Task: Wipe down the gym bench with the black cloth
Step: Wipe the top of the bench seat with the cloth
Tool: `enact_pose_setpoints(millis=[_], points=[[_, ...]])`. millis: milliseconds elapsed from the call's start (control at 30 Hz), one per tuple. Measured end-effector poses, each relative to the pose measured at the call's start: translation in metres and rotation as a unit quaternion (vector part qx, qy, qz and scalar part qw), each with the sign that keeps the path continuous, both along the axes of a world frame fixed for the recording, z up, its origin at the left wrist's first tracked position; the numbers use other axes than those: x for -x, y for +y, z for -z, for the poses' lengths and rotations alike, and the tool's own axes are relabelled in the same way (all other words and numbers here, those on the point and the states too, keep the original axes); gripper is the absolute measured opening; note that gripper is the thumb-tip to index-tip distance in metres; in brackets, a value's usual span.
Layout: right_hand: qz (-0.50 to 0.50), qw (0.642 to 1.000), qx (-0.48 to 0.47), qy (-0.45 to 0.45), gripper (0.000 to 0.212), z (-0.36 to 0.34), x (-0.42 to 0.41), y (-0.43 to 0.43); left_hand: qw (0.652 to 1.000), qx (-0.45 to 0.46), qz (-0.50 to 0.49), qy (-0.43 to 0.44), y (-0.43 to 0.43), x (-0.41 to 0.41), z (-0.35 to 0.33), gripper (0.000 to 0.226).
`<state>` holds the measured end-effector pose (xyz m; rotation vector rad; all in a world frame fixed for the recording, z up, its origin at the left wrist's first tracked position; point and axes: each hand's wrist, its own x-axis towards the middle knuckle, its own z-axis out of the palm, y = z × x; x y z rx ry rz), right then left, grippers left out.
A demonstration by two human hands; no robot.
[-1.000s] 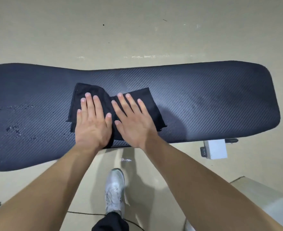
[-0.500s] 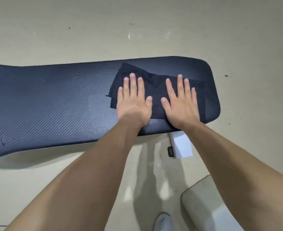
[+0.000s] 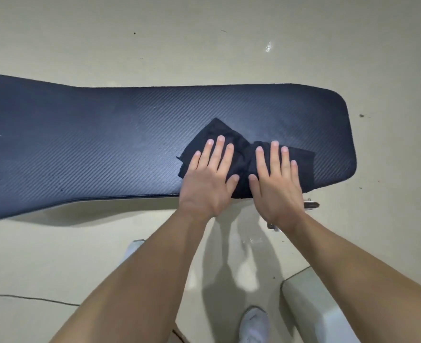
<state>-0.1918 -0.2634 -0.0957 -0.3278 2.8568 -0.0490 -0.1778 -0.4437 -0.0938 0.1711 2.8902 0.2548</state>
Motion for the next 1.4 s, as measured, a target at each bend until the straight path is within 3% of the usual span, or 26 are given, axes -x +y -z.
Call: enact_pose_setpoints(millis=[100, 667, 1400], points=[[-0.07, 0.997, 0.01, -0.004, 0.064, -0.001, -0.006, -0.091, 0.998, 0.035, -0.055, -0.004, -0.09, -0.026, 0.003, 0.068], [-0.263, 0.964, 0.018, -0.025, 0.067, 0.002, -0.01, -0.393, 0.975, 0.049, -0.211, -0.044, -0.361, -0.078, -0.002, 0.069], [-0.459, 0.887, 0.03, -0.034, 0.066, 0.009, 0.0, -0.789, 0.901, 0.037, -0.431, -0.043, -0.714, -0.127, 0.011, 0.069]])
